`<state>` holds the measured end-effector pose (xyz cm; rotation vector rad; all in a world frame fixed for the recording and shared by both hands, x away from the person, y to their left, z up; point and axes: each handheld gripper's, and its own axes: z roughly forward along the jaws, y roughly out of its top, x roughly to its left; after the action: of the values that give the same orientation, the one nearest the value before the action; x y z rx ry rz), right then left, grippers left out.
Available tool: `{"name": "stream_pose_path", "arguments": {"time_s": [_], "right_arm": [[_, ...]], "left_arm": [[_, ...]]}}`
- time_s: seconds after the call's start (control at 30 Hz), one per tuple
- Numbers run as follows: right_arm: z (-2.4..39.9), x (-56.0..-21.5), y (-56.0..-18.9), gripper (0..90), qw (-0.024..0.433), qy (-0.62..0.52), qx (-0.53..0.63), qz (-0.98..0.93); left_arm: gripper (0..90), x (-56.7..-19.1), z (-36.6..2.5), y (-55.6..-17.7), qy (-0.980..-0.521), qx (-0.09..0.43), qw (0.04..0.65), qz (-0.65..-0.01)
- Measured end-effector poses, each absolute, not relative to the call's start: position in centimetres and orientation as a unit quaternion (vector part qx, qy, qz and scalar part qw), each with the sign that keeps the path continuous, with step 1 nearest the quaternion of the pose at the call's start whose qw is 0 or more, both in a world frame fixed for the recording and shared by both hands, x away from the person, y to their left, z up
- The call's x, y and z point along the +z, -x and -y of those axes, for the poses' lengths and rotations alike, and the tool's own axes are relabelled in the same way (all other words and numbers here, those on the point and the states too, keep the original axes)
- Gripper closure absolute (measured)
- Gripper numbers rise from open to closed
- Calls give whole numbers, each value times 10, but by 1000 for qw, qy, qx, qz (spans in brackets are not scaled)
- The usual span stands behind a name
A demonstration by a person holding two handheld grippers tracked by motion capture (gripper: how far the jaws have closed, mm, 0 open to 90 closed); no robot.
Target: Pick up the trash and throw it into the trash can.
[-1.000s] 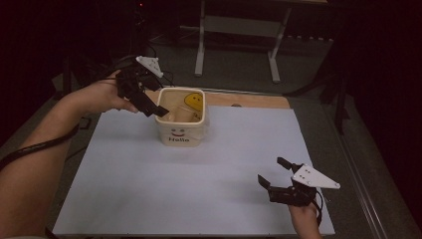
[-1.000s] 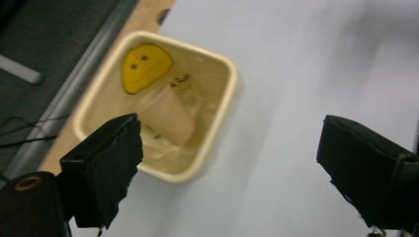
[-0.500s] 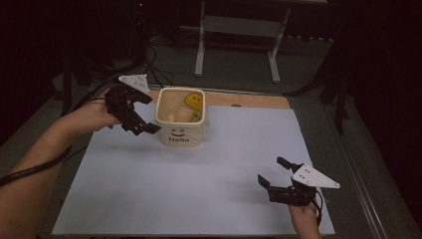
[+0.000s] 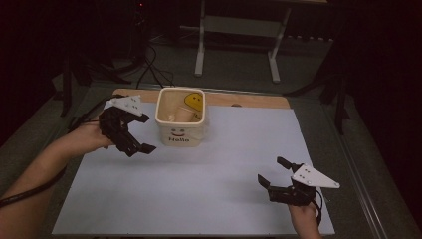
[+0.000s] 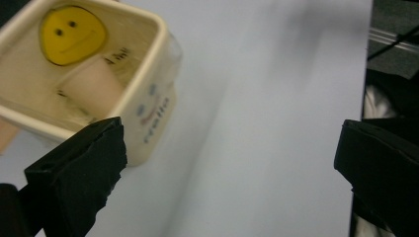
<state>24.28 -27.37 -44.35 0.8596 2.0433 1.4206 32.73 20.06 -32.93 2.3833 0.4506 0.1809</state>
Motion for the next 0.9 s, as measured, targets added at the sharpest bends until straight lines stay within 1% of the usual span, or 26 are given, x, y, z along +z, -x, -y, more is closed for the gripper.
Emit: {"name": "stream_pose_path", "arguments": {"time_s": [0.13,0.2,0.3,0.4,0.47,0.6,0.67,0.73,0.8,0.83,0.9], "right_arm": [[273,-444,-243,128,252,-316,520,-753],[273,-444,-243,128,251,-316,520,-753],[273,-445,-244,128,250,-317,521,-752],[273,-444,-244,128,251,-317,520,-752],[273,-444,-244,128,252,-316,520,-752],[274,-444,-244,128,252,-316,520,-752],[274,-444,-244,128,253,-316,520,-752],[274,-444,-244,128,254,-316,520,-752],[274,-444,-244,128,254,-316,520,-752],[274,-444,-244,128,254,-316,519,-752],[274,-445,-244,128,254,-316,519,-753]], "left_arm": [[5,-344,-203,-311,-913,63,364,-171],[5,-344,-203,-311,-913,63,364,-171],[5,-356,-202,-298,-915,54,366,-163],[5,-362,-200,-292,-913,52,372,-161],[5,-368,-199,-288,-912,60,374,-160],[6,-379,-196,-281,-910,53,380,-157],[5,-385,-195,-278,-906,58,386,-161],[5,-392,-195,-276,-899,51,402,-168],[6,-392,-195,-276,-899,51,402,-168],[5,-407,-196,-274,-895,37,414,-162],[6,-415,-196,-274,-895,30,414,-160]]}}
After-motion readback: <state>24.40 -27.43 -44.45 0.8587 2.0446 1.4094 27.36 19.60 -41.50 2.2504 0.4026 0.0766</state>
